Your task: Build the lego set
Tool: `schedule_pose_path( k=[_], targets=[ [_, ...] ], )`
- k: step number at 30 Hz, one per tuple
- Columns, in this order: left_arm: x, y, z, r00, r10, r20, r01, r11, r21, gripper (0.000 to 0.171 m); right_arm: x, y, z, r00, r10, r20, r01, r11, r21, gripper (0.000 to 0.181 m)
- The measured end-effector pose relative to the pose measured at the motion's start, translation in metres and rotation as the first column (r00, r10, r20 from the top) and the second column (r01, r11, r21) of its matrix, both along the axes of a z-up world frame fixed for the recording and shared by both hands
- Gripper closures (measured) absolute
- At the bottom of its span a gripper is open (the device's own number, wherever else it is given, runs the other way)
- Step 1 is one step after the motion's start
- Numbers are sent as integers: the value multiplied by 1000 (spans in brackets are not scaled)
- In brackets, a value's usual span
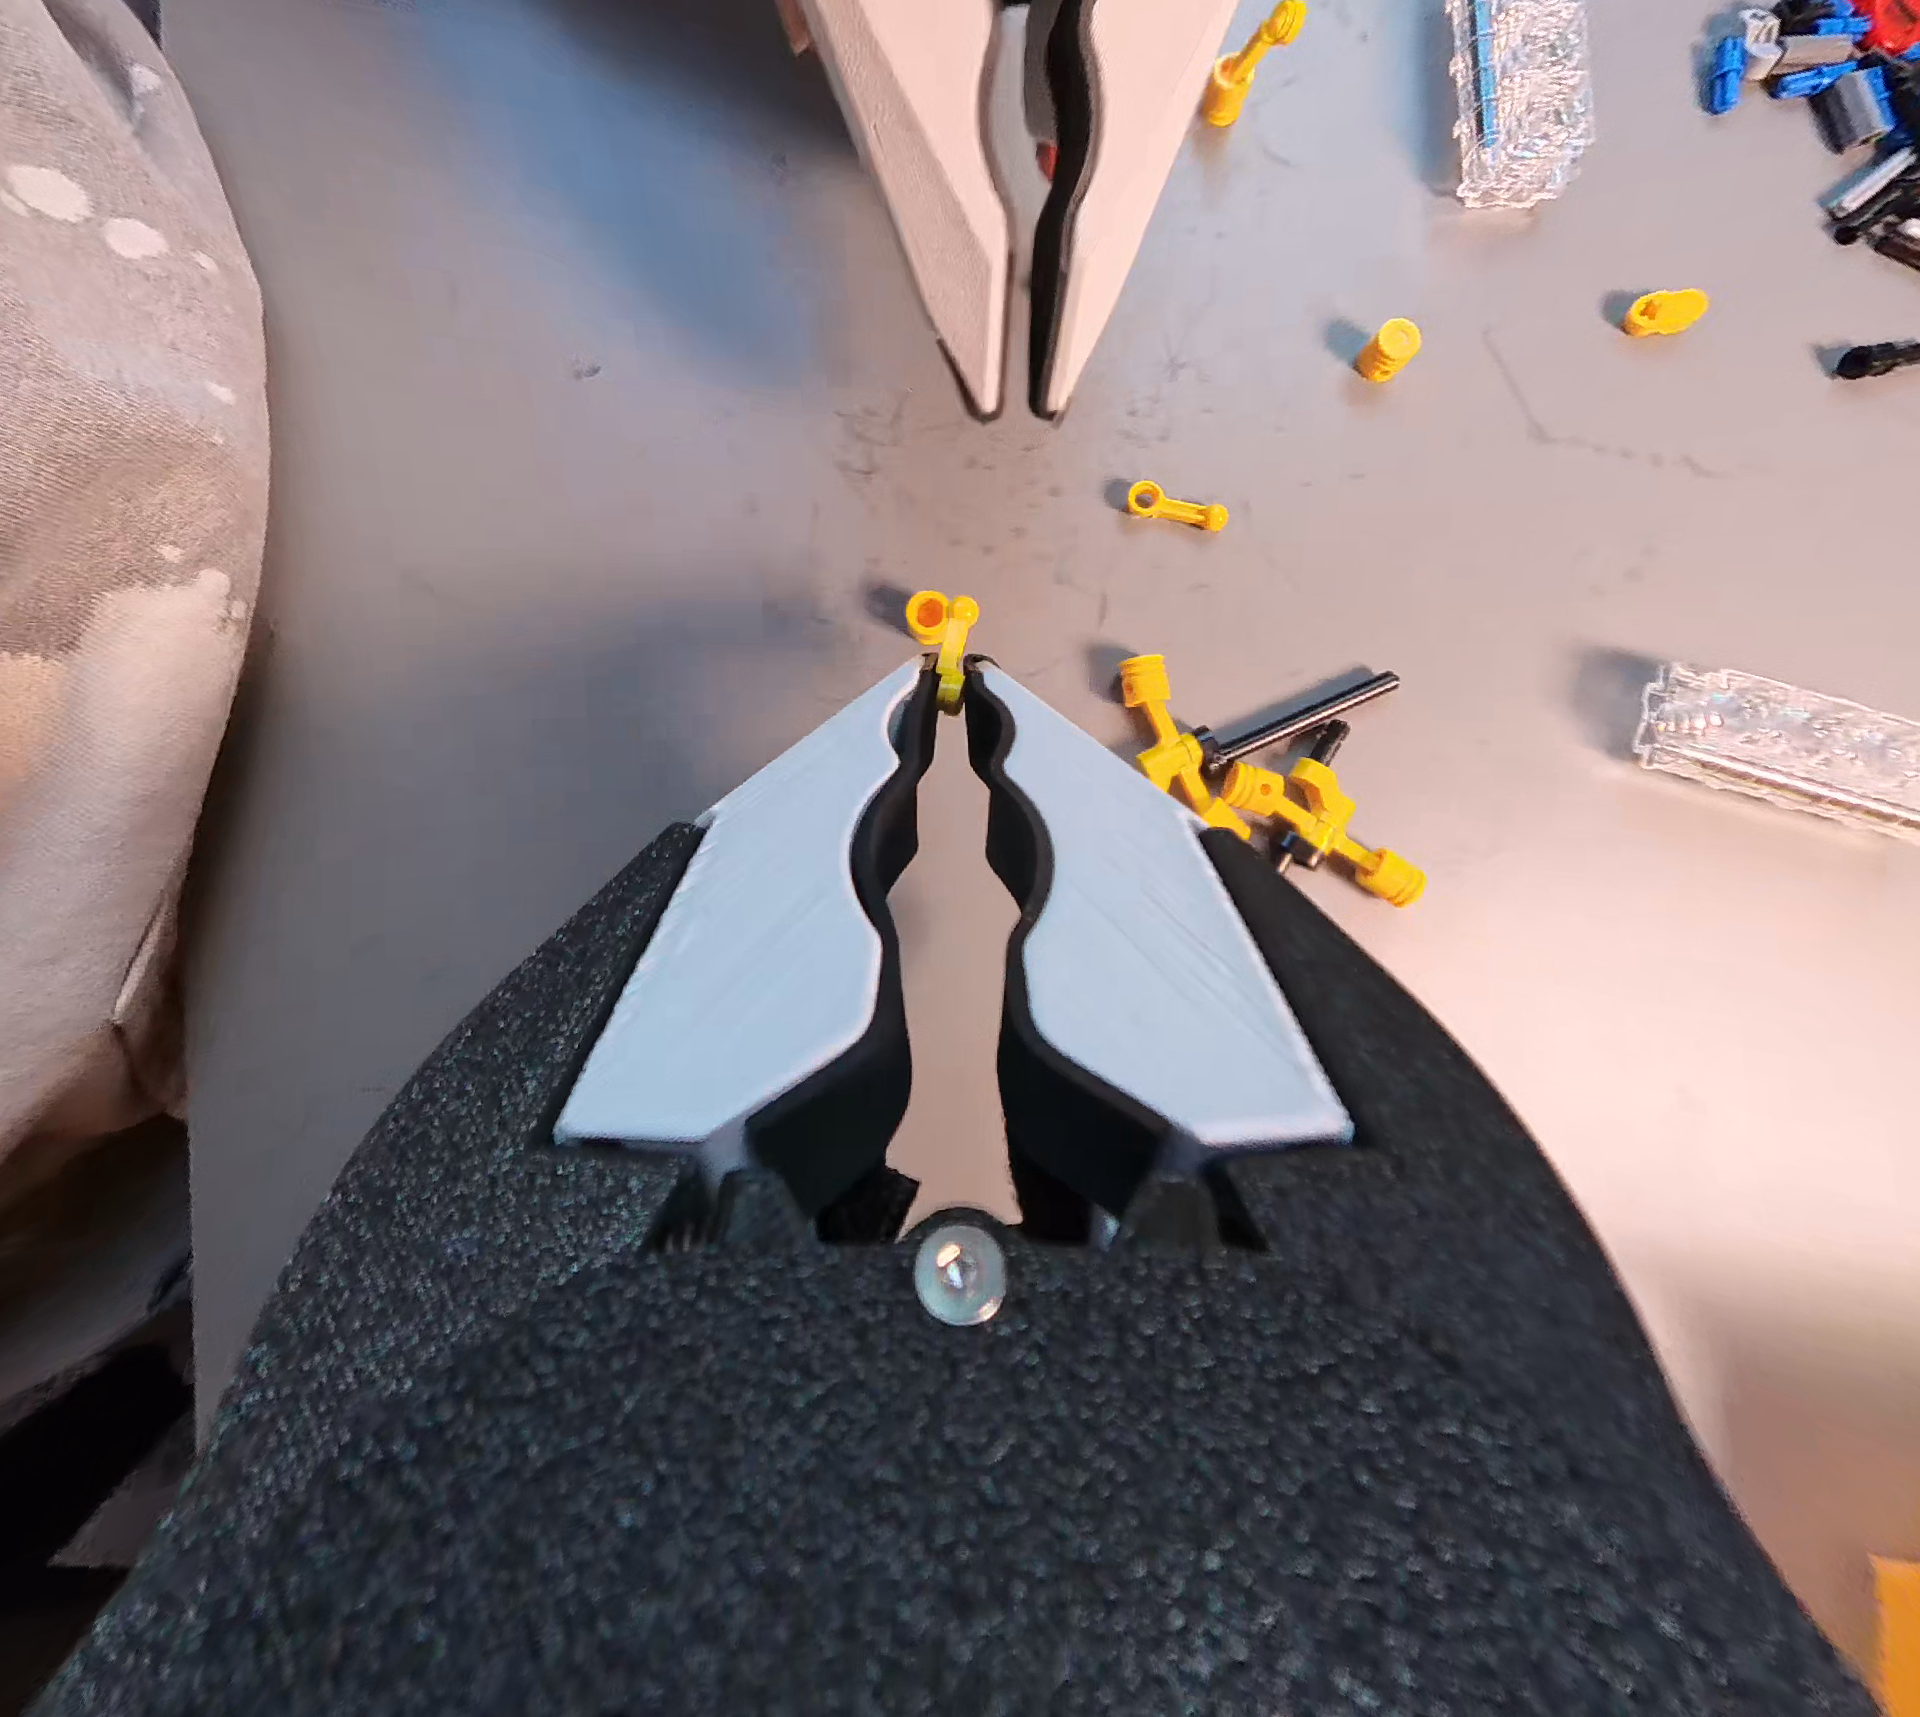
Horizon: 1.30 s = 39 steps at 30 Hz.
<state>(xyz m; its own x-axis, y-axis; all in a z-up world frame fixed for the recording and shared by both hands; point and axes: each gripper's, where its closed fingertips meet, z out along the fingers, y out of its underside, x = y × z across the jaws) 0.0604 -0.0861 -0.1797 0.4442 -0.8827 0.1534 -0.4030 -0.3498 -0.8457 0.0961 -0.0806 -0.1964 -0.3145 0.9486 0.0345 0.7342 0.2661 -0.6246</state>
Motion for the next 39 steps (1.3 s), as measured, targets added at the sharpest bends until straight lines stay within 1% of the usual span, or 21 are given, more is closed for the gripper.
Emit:
schedule_pose_path(
  k=[3, 8, 10, 11, 14, 15, 16, 17, 18, 19, 20, 21, 22, 24, 26, 29, 31, 32, 34, 37, 39],
  targets=[
    [8, -10, -10, 999, -34, -38, 34, 999, 4, 160, 0, -4, 2, 1000, -14, -10, 14, 1000, -6, 177],
    [25, -13, -1, 998, -60, -12, 61, 997, 43, 159, -8, -12, 10, 999, 23, -33, -22, 999, 31, 177],
    [26, -14, 2, 998, -61, -9, 61, 996, 61, 160, -9, -14, 11, 999, 38, -37, -36, 998, 42, 177],
    [26, -14, 2, 998, -63, -18, 64, 995, 73, 166, -10, -16, 12, 998, 42, -44, -40, 999, 35, 177],
    [27, -17, 1, 996, -78, -35, 81, 992, 98, 166, -12, -19, 16, 996, 49, -78, -47, 999, 24, 174],
    [26, -17, 2, 996, -83, -27, 85, 991, 102, 166, -13, -17, 17, 995, 31, -98, -29, 999, 19, 169],
    [26, -18, 4, 996, -88, -8, 89, 991, 101, 166, -15, -14, 19, 992, 0, -126, 2, 1000, 14, 157],
    [25, -18, 6, 996, -83, 15, 82, 992, 97, 166, -16, -14, 22, 988, -8, -154, 7, 1000, -7, 138],
    [23, -16, 8, 997, -70, 32, 67, 993, 97, 166, -17, -18, 24, 986, -24, -164, 15, 998, -55, 112],
    [22, -15, 8, 997, -67, 40, 63, 994, 93, 166, -17, -19, 24, 987, -50, -155, 36, 995, -94, 93],
    [21, -14, 9, 997, -65, 47, 60, 994, 88, 166, -17, -21, 23, 986, -59, -156, 42, 993, -110, 79],
    [20, -13, 10, 997, -60, 56, 55, 995, 87, 166, -16, -21, 22, 985, -58, -164, 41, 993, -107, 77],
    [19, -13, 10, 996, -58, 63, 53, 995, 82, 166, -15, -23, 20, 985, -53, -164, 35, 993, -109, 79],
    [19, -12, 10, 996, -55, 68, 49, 996, 78, 166, -13, -26, 19, 985, -59, -164, 32, 986, -162, 97],
    [19, -12, 10, 996, -56, 73, 51, 996, 75, 166, -12, -26, 21, 983, -87, -165, 48, 973, -225, 110],
    [20, -12, 10, 996, -56, 73, 50, 996, 76, 166, -13, -17, 31, 966, -120, -228, 63, 969, -240, 146],
    [21, -12, 11, 995, -56, 77, 49, 995, 83, 166, -14, -12, 38, 957, -106, -271, 57, 982, -182, 159],
    [22, -12, 11, 995, -55, 80, 48, 995, 87, 166, -14, -14, 39, 958, -79, -274, 37, 988, -153, 164],
    [23, -12, 13, 995, -53, 85, 45, 994, 96, 166, -13, -16, 36, 968, -54, -246, 21, 990, -136, 164],
    [24, -12, 14, 995, -54, 85, 45, 993, 110, 166, -13, -17, 37, 969, -53, -242, 12, 986, -167, 174],
    [24, -12, 15, 995, -46, 85, 36, 992, 123, 166, -14, -16, 38, 970, -63, -237, 19, 983, -182, 175]
  ],
)
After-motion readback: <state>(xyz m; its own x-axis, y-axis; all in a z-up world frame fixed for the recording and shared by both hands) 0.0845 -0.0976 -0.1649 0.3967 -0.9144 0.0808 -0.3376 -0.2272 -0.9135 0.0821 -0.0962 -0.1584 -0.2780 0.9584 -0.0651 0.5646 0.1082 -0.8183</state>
